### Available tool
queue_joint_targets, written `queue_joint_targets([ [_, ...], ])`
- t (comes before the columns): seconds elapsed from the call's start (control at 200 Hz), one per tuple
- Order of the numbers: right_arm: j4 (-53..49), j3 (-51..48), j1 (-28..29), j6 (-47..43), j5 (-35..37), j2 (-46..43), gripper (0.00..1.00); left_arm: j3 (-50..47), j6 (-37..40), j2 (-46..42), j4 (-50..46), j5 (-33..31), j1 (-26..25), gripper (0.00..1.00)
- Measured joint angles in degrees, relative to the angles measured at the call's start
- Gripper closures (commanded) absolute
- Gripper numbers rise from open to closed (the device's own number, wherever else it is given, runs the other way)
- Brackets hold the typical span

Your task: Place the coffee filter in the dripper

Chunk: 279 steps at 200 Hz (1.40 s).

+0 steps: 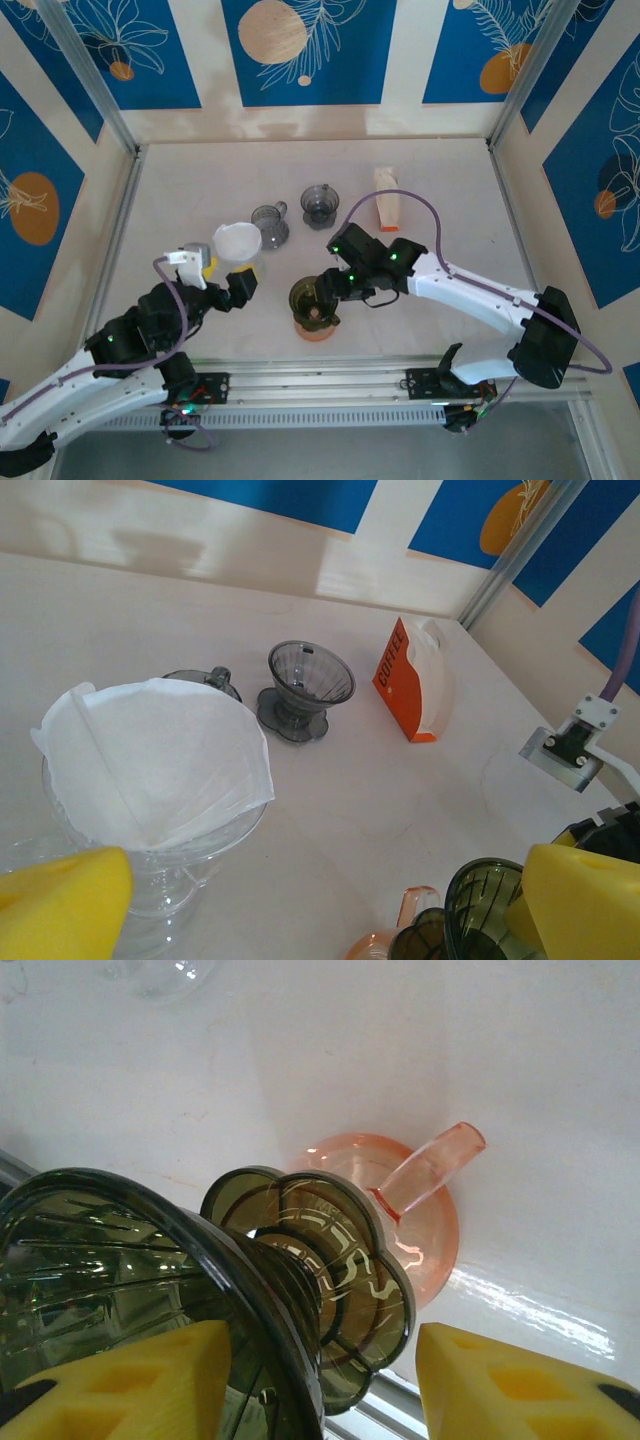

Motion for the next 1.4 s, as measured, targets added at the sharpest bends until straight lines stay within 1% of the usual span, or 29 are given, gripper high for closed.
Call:
queue_joint_targets([
  [0.235, -0.74, 0.00, -0.74, 0.37, 3.98, -4.74, 0.44, 0.00, 0.00, 1.68, 0.24, 0.00, 0.00, 0.00],
  [0.34, -0.92, 0.00, -2.19, 0.33, 6.21, -6.99, 0.44, 0.00, 0.00, 2.08, 0.26, 0.02, 0.00, 0.00],
  [0.515, -1.14, 0.04, -6.91, -0.42, 8.76, -7.80, 0.46, -0.11, 0.02, 2.12, 0.44, 0.46, 0.00, 0.00],
  [0.71, -0.83, 1.25, -15.72, -2.91, 9.90, -6.40, 0.52, -0.11, 0.02, 2.19, 0.39, 0.46, 0.00, 0.00],
  [0.9, 1.03, 6.23, -23.89, -6.95, 11.82, -0.35, 0.60, -0.11, -0.02, 2.19, 0.37, 0.46, 0.00, 0.00],
  [1.045, 2.67, 11.13, -29.07, -9.73, 13.05, 6.93, 0.65, -0.11, -0.07, 2.19, 0.33, 0.46, 0.00, 0.00],
  [1.17, 3.34, 15.26, -30.97, -11.61, 13.51, 12.94, 0.70, -0.11, -0.20, 2.19, 0.28, 0.46, 0.00, 0.00],
  [1.396, 3.34, 22.21, -32.15, -14.40, 16.35, 22.14, 0.71, -0.11, -0.22, 2.19, 0.09, 0.44, 0.00, 0.00],
])
